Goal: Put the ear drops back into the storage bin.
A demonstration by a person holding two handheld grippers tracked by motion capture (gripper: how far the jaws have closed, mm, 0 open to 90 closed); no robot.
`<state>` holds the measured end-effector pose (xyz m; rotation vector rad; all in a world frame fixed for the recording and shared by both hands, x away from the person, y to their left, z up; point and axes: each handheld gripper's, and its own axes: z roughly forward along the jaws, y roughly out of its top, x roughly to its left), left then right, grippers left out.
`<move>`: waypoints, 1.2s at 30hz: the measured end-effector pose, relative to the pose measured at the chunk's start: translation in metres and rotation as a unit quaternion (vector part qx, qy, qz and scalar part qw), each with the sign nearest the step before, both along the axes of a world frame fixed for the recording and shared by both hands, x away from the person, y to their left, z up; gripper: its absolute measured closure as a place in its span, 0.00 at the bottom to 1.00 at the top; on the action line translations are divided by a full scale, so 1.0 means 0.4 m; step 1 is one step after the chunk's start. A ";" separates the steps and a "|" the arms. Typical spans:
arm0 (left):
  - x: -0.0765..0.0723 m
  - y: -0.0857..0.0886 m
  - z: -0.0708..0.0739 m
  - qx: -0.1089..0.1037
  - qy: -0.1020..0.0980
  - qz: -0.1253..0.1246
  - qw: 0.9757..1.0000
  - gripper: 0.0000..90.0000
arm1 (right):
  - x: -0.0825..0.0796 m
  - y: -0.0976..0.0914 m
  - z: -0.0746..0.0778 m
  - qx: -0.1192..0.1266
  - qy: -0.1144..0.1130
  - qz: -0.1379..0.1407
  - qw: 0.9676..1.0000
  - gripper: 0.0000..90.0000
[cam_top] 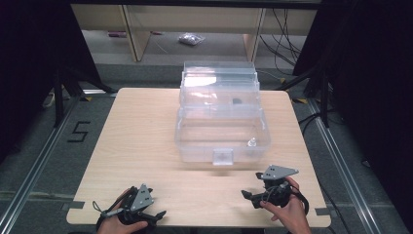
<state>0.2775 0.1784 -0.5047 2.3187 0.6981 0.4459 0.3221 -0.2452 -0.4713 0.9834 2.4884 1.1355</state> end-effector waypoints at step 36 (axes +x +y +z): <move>0.002 -0.002 -0.003 0.004 -0.002 0.002 1.000 0.17 | -0.072 -0.076 -0.025 -0.027 0.022 -0.038 0.999 0.19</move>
